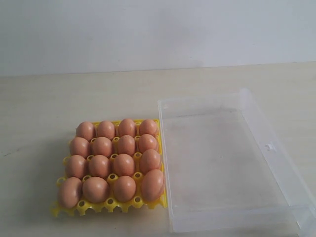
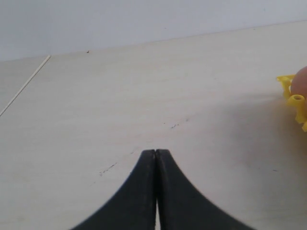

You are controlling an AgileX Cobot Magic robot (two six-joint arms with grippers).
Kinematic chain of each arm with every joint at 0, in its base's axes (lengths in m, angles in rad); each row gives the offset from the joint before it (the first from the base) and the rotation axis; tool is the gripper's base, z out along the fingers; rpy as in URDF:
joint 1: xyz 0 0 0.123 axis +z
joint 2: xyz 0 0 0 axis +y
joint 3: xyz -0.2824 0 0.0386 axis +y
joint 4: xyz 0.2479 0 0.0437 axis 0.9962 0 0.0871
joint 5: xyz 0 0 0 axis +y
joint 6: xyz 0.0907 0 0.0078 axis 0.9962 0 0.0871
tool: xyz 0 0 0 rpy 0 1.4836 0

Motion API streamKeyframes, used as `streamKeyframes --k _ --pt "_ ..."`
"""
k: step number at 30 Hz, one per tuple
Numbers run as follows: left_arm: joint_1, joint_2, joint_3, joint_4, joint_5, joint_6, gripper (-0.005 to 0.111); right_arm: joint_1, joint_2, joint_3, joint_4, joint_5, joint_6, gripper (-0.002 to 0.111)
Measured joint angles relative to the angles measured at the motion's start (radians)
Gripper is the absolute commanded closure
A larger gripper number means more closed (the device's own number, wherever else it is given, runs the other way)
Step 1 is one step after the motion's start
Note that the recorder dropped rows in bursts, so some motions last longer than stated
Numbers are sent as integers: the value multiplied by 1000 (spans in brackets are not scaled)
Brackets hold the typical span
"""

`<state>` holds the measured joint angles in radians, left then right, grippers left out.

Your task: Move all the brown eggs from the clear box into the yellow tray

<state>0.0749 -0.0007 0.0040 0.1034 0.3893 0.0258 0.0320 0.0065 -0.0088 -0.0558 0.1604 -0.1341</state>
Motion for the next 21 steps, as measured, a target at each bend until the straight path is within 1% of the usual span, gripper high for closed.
streamKeyframes --k 9,15,21 --pt "0 0 0 0 0 0 107 0 0 0 1 10 0 108" --pt "0 0 0 0 0 0 107 0 0 2 2 83 0 108" --pt "0 0 0 0 0 0 107 0 0 4 10 89 2 108"
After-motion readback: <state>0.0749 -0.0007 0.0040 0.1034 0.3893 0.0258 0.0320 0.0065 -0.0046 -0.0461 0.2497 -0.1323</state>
